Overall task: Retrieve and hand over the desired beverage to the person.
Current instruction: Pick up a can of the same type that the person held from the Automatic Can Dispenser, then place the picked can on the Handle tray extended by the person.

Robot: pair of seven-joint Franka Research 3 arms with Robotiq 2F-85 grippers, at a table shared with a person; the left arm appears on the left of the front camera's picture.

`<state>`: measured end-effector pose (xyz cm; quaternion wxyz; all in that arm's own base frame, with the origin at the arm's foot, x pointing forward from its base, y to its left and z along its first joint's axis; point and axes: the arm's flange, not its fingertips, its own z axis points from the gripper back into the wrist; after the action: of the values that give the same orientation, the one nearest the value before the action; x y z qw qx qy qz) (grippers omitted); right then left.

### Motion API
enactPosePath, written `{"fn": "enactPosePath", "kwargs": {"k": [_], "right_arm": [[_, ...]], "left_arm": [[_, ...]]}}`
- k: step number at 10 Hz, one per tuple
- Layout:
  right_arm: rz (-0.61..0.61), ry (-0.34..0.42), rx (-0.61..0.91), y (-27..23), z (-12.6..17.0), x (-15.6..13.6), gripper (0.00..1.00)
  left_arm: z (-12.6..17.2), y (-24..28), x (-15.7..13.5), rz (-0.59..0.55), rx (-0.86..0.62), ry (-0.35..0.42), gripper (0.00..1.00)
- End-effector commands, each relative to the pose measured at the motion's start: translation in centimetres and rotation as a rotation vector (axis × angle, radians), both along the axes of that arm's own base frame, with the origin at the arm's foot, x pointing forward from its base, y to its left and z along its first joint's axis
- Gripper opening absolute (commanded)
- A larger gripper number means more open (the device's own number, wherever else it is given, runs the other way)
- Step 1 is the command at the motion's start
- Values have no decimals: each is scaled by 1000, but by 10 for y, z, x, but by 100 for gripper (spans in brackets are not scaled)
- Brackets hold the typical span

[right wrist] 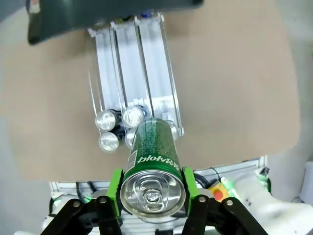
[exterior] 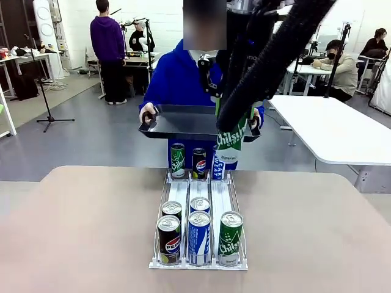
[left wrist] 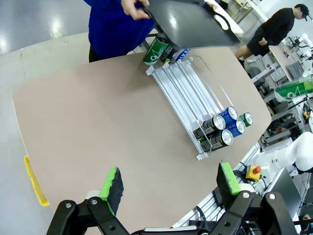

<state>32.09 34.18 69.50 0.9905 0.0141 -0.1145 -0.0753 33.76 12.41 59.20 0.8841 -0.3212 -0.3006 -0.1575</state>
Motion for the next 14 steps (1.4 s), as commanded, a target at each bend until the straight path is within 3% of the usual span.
{"fn": "enactPosePath", "kwargs": {"k": [1, 5, 6, 14], "right_arm": [[43, 38, -21, 10, 10, 29, 0], [22, 82, 41, 4, 4, 73, 0], [35, 80, 38, 7, -7, 62, 0], [35, 80, 38, 7, -7, 62, 0]], "left_arm": [[-2, 2, 0, -19, -10, -22, 100], [-2, 2, 0, -19, -10, -22, 100], [-2, 2, 0, -19, -10, -22, 100], [-2, 2, 0, -19, -10, -22, 100]]}}
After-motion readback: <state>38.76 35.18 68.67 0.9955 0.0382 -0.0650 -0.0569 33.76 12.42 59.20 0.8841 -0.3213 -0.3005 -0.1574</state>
